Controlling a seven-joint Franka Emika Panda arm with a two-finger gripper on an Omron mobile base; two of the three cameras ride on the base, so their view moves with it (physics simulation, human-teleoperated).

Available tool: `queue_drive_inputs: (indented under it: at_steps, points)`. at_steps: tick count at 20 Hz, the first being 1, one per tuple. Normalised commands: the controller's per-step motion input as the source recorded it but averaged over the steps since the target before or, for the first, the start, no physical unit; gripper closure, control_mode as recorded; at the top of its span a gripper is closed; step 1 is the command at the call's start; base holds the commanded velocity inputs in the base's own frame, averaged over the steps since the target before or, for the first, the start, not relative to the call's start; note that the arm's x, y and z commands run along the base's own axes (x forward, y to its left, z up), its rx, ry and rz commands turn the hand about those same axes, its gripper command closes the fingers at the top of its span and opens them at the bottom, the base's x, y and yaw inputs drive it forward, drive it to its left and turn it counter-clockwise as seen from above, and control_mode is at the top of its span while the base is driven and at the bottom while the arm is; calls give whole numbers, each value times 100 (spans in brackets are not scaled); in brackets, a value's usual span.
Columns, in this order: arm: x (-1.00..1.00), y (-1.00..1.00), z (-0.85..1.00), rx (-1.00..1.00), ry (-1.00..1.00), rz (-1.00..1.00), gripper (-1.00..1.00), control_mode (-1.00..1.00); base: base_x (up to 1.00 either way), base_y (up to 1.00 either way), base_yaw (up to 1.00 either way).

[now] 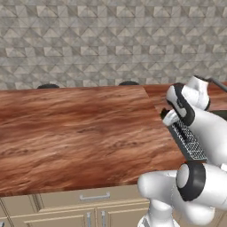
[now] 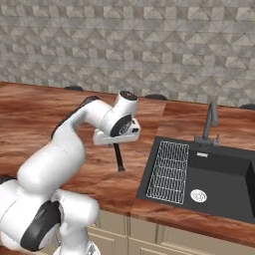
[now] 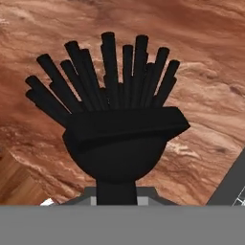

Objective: Grab the spray bottle from the cabinet, then place it next to the cutting board for sanitizing. Then grab the dish brush from the countertop next to the sink and place it next to the cutting board.

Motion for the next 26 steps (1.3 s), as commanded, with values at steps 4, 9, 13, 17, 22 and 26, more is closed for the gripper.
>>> queue_drive_inputs:
  at_steps: [4,9,13,17,22,26]
  points:
    - [-64,17,99,-7,-16,-15,100,-100,0,0,0]
    - [-83,15,56,3,-17,-32,100,-100,0,0,0]
    - [-73,53,40,3,-44,-25,100,-100,0,0,0]
    - [-62,56,59,0,-50,-13,100,-100,0,0,0]
    - [0,0,0,0,0,0,100,100,-86,27,-2]
    - [0,0,0,0,0,0,100,100,-100,-3,0]
